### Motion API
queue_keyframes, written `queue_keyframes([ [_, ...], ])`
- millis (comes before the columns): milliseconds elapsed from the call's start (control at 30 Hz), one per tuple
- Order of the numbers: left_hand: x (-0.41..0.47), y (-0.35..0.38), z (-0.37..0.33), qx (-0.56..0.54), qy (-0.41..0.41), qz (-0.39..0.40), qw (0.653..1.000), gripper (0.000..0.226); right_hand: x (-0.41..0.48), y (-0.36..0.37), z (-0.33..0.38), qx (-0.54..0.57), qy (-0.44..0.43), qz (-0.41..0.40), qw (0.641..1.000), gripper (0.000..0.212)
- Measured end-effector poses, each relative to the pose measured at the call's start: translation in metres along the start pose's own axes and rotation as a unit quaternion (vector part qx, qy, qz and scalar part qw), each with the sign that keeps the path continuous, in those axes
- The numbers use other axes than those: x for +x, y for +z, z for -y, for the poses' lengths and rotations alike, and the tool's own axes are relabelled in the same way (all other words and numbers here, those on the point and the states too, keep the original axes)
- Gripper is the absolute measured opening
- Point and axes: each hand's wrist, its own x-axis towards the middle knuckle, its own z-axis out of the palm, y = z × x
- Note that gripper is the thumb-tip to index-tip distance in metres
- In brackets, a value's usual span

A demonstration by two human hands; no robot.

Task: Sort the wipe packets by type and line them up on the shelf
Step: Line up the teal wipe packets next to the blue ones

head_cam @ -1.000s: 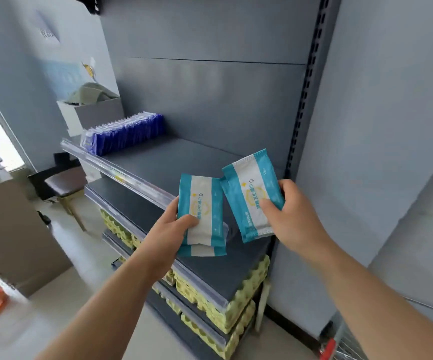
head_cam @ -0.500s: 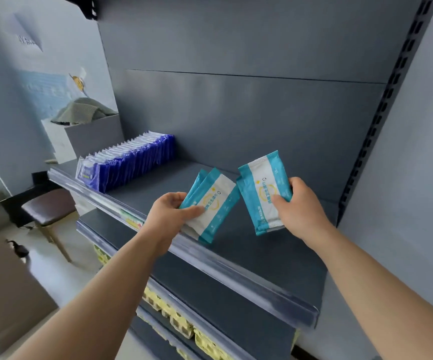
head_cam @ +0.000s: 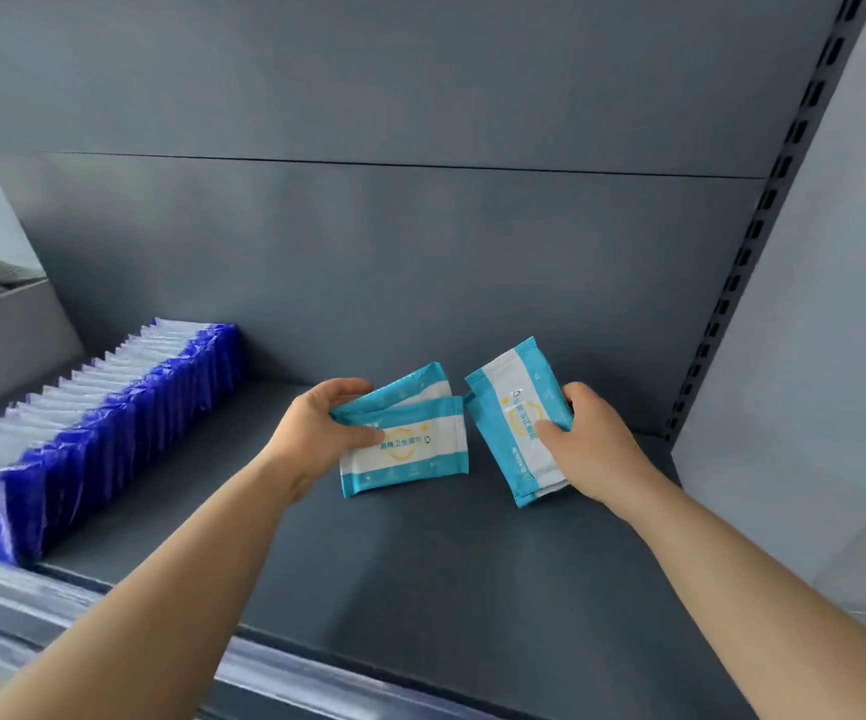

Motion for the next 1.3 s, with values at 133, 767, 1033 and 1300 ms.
queue_keyframes([
  [133, 0.037, -0.005, -0.004, 0.069, 0.038, 0.062, 0.995, 0.053, 0.009, 0.010, 0.003, -0.028, 0.030, -0.034, 0.999, 0.009],
  [767, 0.082, -0.035, 0.005, -0.092, -0.044, 0.252, 0.962, 0.022, 0.026, 0.071, 0.064, 0.048, 0.037, 0.023, 0.998, 0.020],
  [1033, 0.084, -0.045, 0.010, -0.082, -0.039, 0.212, 0.973, 0.003, 0.027, 0.053, 0.068, 0.100, 0.089, -0.070, 0.989, 0.010],
  [1300, 0.071, -0.041, 0.013, -0.257, -0.075, 0.252, 0.930, 0.050, 0.021, 0.061, 0.062, 0.244, 0.166, -0.123, 0.947, 0.018],
])
